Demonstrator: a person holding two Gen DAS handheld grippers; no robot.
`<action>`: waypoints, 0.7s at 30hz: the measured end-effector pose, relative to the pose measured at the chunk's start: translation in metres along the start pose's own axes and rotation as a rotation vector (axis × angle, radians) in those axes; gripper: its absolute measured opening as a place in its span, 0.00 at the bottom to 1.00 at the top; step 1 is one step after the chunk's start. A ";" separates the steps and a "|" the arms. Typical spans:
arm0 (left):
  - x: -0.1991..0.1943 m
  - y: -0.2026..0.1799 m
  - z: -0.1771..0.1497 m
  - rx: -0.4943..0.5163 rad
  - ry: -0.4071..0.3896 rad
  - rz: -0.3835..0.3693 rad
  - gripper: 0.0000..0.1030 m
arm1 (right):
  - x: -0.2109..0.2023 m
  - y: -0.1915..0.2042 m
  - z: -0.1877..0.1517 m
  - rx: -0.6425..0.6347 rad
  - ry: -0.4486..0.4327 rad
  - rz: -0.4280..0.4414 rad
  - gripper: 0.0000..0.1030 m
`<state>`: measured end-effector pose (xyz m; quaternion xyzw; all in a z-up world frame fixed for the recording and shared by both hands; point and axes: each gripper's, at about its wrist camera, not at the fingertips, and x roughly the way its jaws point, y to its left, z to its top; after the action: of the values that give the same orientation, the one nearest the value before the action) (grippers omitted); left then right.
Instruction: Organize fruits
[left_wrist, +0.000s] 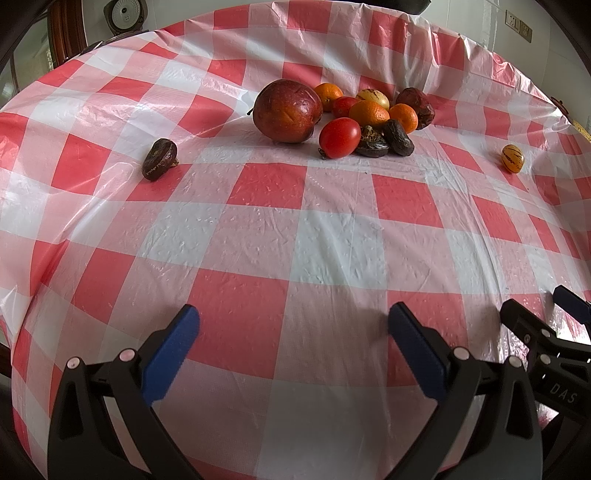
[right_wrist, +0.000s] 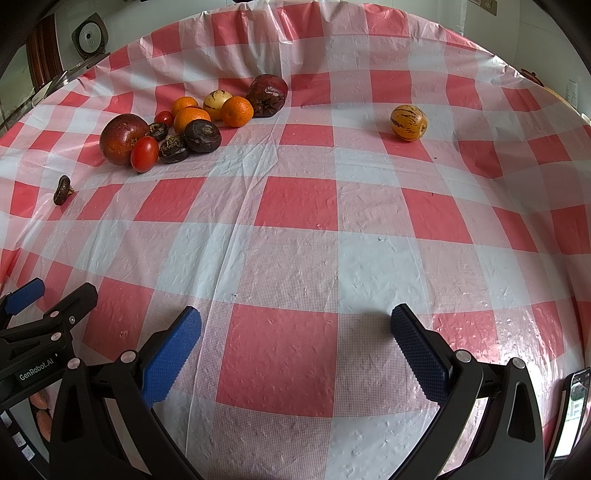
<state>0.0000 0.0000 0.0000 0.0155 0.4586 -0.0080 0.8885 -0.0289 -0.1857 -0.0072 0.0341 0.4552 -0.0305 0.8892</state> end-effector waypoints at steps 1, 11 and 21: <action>0.000 0.000 0.000 0.000 0.000 0.000 0.99 | 0.000 0.000 0.000 0.000 0.000 0.000 0.96; 0.000 0.000 0.000 0.009 0.007 -0.007 0.99 | -0.001 0.006 0.000 -0.026 0.033 0.018 0.96; 0.001 0.026 0.035 -0.015 -0.047 -0.074 0.99 | 0.008 -0.073 0.062 0.120 -0.082 0.026 0.96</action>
<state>0.0296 0.0250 0.0196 -0.0084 0.4378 -0.0377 0.8983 0.0197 -0.2644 0.0197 0.0916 0.4151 -0.0476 0.9039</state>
